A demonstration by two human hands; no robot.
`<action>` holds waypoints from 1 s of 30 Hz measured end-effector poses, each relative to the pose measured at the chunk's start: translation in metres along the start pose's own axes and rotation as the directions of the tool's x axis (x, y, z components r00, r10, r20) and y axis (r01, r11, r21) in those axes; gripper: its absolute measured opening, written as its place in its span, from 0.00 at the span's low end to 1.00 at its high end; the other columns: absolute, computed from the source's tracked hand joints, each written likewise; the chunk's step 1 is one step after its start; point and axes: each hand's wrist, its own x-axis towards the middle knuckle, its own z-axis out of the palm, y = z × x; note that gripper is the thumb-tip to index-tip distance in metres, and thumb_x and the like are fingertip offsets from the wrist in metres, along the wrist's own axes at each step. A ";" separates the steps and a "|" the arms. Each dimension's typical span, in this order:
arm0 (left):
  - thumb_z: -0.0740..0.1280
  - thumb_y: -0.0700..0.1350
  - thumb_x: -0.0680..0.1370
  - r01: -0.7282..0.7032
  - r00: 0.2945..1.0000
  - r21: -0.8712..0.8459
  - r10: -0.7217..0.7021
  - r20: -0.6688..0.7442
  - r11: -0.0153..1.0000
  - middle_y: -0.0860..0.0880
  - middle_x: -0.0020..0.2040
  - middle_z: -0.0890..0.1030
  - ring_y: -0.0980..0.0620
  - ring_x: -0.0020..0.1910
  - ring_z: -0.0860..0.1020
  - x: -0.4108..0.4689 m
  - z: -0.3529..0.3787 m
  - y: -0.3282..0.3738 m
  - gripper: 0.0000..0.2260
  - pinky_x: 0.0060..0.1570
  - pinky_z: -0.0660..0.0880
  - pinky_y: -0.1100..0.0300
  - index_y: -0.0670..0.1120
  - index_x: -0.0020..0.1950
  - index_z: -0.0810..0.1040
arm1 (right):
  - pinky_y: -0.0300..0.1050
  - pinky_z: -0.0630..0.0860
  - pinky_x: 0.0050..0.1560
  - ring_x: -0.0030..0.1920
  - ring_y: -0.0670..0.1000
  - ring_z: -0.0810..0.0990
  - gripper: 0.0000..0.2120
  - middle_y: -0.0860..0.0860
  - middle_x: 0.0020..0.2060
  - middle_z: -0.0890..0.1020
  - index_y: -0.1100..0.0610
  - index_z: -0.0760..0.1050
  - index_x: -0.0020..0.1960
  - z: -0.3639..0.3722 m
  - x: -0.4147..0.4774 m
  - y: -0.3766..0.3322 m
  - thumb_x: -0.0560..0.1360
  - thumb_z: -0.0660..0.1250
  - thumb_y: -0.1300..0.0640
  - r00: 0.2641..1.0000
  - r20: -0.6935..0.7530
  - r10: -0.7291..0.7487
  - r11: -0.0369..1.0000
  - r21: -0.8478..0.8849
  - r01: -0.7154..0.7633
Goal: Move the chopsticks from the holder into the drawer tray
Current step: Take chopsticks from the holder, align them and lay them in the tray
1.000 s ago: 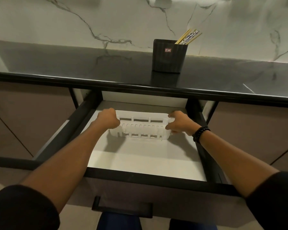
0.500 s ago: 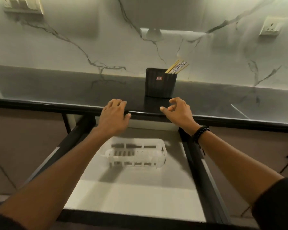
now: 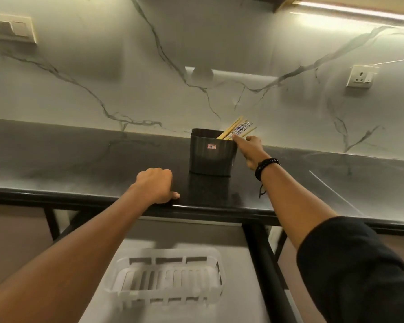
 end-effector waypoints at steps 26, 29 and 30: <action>0.69 0.61 0.74 -0.071 0.991 -0.022 0.073 0.115 0.997 0.50 0.42 0.78 0.50 0.43 0.75 0.016 -0.008 -0.005 0.17 0.42 0.71 0.58 0.48 0.46 0.82 | 0.52 0.82 0.53 0.49 0.54 0.83 0.18 0.56 0.51 0.83 0.60 0.76 0.57 0.026 0.047 -0.036 0.75 0.71 0.49 0.964 -0.133 -0.231 0.954 -0.228 0.197; 0.69 0.61 0.74 -0.090 0.986 -0.029 0.093 0.138 0.995 0.51 0.40 0.78 0.50 0.44 0.77 0.022 -0.007 -0.007 0.16 0.46 0.76 0.56 0.49 0.40 0.79 | 0.52 0.82 0.52 0.49 0.55 0.84 0.17 0.56 0.52 0.82 0.60 0.76 0.58 0.034 0.052 -0.040 0.76 0.70 0.50 0.969 -0.135 -0.208 0.959 -0.224 0.174; 0.69 0.61 0.74 -0.095 0.985 -0.030 0.099 0.143 0.995 0.51 0.39 0.79 0.51 0.44 0.78 0.024 -0.007 -0.008 0.15 0.48 0.77 0.56 0.49 0.38 0.78 | 0.52 0.83 0.51 0.49 0.55 0.84 0.15 0.56 0.52 0.82 0.60 0.76 0.56 0.038 0.055 -0.040 0.76 0.70 0.51 0.969 -0.130 -0.209 0.955 -0.239 0.174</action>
